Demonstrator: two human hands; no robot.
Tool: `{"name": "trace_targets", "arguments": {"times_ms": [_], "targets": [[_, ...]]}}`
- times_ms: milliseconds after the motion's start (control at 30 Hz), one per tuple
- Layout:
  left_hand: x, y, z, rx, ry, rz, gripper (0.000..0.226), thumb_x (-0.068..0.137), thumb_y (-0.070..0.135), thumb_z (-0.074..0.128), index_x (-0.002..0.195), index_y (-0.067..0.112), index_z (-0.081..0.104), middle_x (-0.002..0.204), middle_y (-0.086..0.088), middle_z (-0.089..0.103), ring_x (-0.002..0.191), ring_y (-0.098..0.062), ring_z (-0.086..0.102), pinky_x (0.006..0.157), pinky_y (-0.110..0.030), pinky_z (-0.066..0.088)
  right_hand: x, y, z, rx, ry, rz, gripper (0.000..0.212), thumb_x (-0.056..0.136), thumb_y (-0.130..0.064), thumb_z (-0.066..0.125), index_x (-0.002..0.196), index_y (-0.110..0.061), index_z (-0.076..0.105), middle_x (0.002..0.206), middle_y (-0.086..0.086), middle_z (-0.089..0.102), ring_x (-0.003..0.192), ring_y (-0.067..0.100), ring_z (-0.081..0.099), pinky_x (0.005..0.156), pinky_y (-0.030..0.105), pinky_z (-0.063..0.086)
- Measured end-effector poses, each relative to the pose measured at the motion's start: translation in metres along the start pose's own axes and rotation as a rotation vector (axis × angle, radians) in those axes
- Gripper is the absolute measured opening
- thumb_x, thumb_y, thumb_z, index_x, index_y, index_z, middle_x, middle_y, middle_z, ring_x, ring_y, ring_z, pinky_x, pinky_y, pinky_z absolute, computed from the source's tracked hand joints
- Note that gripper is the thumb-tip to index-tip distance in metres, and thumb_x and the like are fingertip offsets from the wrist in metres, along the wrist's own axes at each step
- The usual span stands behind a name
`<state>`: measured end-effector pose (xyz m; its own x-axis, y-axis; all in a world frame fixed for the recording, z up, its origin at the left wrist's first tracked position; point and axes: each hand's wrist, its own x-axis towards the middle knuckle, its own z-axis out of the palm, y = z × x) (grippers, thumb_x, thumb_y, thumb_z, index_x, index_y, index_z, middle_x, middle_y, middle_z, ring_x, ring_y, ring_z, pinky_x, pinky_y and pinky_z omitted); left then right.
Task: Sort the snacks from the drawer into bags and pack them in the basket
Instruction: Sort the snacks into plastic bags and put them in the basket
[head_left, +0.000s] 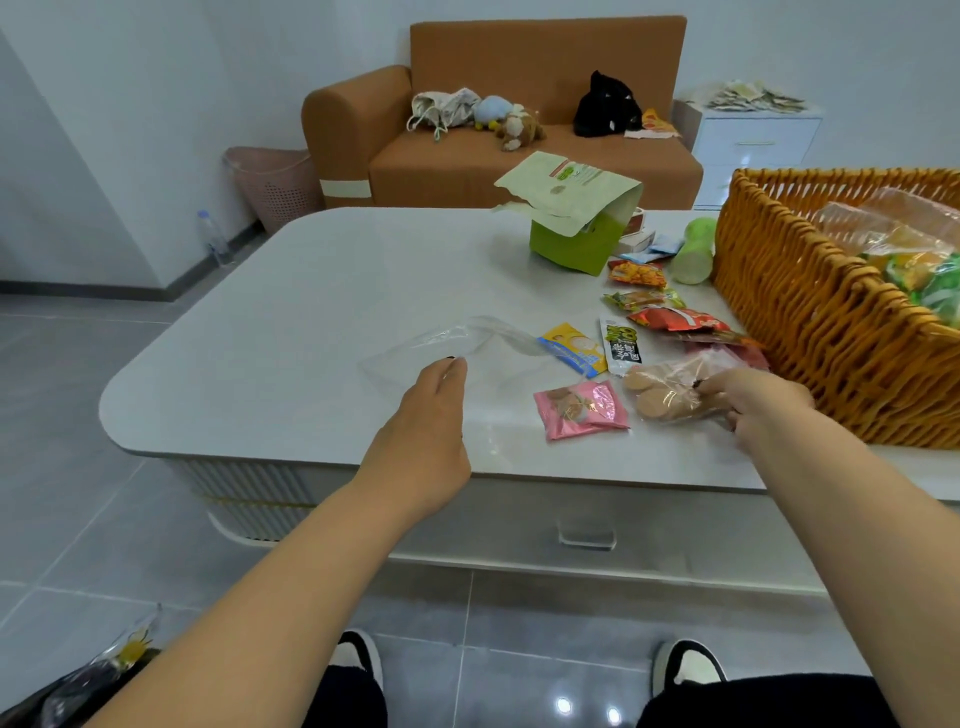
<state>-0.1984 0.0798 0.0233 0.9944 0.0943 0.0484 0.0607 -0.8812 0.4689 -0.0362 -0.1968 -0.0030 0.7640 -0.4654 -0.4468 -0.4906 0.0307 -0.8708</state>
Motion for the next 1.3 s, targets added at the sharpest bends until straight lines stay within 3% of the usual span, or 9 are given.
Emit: {"name": "trace_targets", "arguments": {"times_ms": [100, 333, 433, 567, 667, 800, 933, 1167, 1300], "targets": [[0.001, -0.001, 0.001, 0.015, -0.004, 0.008, 0.071, 0.097, 0.007, 0.044, 0.156, 0.016, 0.006, 0.162, 0.007, 0.002, 0.146, -0.016, 0.018, 0.112, -0.029, 0.028, -0.005, 0.002, 0.004, 0.081, 0.005, 0.019, 0.056, 0.074, -0.001, 0.074, 0.123, 0.004, 0.047, 0.091, 0.014, 0.062, 0.09, 0.021, 0.062, 0.068, 0.029, 0.053], [0.003, 0.006, 0.006, 0.033, -0.019, 0.024, 0.076, 0.097, 0.015, 0.051, 0.156, 0.017, 0.003, 0.163, 0.006, 0.001, 0.147, -0.017, 0.016, 0.113, -0.031, 0.029, -0.033, -0.019, -0.01, 0.494, -0.158, 0.006, 0.045, 0.078, 0.008, 0.057, 0.122, -0.001, 0.054, 0.087, 0.008, 0.065, 0.063, 0.013, 0.062, 0.047, 0.023, 0.05], [0.004, 0.007, 0.007, 0.037, -0.019, 0.031, 0.08, 0.096, 0.018, 0.054, 0.156, 0.017, 0.001, 0.163, 0.006, 0.0, 0.148, -0.017, 0.015, 0.114, -0.031, 0.029, -0.072, -0.027, -0.019, 0.738, -0.279, -0.028, 0.035, 0.088, 0.003, 0.054, 0.123, -0.001, 0.055, 0.093, 0.009, 0.064, 0.073, 0.015, 0.065, 0.065, 0.026, 0.057], [0.004, 0.008, 0.008, 0.029, -0.012, 0.043, 0.081, 0.095, 0.023, 0.055, 0.156, 0.018, 0.002, 0.162, 0.007, 0.0, 0.148, -0.016, 0.014, 0.114, -0.03, 0.028, -0.129, -0.019, -0.025, 0.927, -0.607, 0.189, 0.025, 0.101, -0.018, 0.037, 0.091, -0.008, 0.057, 0.081, 0.012, 0.068, 0.067, 0.02, 0.069, 0.064, 0.037, 0.054], [0.003, 0.006, 0.009, -0.007, -0.029, 0.063, 0.078, 0.097, 0.026, 0.052, 0.156, 0.018, 0.001, 0.163, 0.007, -0.002, 0.149, -0.013, 0.008, 0.115, -0.027, 0.019, -0.158, -0.005, -0.02, 0.708, -0.794, 0.219, 0.025, 0.096, -0.015, 0.043, 0.083, -0.003, 0.061, 0.066, 0.016, 0.067, 0.051, 0.025, 0.067, 0.049, 0.036, 0.056], [0.003, 0.004, 0.007, -0.084, -0.041, 0.076, 0.073, 0.1, 0.021, 0.047, 0.157, 0.021, 0.0, 0.163, 0.011, -0.005, 0.149, -0.01, 0.005, 0.111, -0.018, 0.01, -0.164, 0.014, -0.013, 0.231, -0.921, 0.163, 0.021, 0.082, -0.013, 0.062, 0.1, -0.003, 0.068, 0.086, 0.014, 0.069, 0.07, 0.029, 0.066, 0.07, 0.041, 0.057], [0.004, 0.005, 0.004, 0.013, 0.045, 0.141, 0.071, 0.1, 0.013, 0.045, 0.156, 0.021, 0.002, 0.164, 0.011, -0.002, 0.149, -0.009, 0.01, 0.113, -0.021, 0.02, -0.161, 0.017, 0.002, 0.159, -0.864, 0.204, 0.021, 0.085, -0.007, 0.058, 0.106, -0.005, 0.064, 0.085, 0.015, 0.067, 0.06, 0.026, 0.063, 0.054, 0.033, 0.057], [0.0, 0.009, 0.01, 0.045, 0.167, 0.278, 0.071, 0.094, 0.002, 0.048, 0.155, 0.02, 0.016, 0.163, 0.008, 0.011, 0.141, -0.017, 0.035, 0.097, -0.03, 0.045, -0.145, 0.021, 0.024, 0.399, -0.667, 0.126, 0.013, 0.085, 0.0, 0.053, 0.095, -0.004, 0.06, 0.089, 0.016, 0.059, 0.08, 0.029, 0.055, 0.092, 0.058, 0.049], [-0.002, 0.011, 0.019, 0.014, 0.213, 0.406, 0.07, 0.084, -0.007, 0.059, 0.143, 0.023, 0.036, 0.155, -0.003, 0.037, 0.098, -0.033, 0.066, 0.066, -0.041, 0.057, -0.143, 0.031, 0.027, 0.49, -0.478, 0.065, 0.013, 0.087, 0.002, 0.052, 0.094, -0.004, 0.061, 0.086, 0.016, 0.062, 0.071, 0.025, 0.058, 0.068, 0.038, 0.048]]}}
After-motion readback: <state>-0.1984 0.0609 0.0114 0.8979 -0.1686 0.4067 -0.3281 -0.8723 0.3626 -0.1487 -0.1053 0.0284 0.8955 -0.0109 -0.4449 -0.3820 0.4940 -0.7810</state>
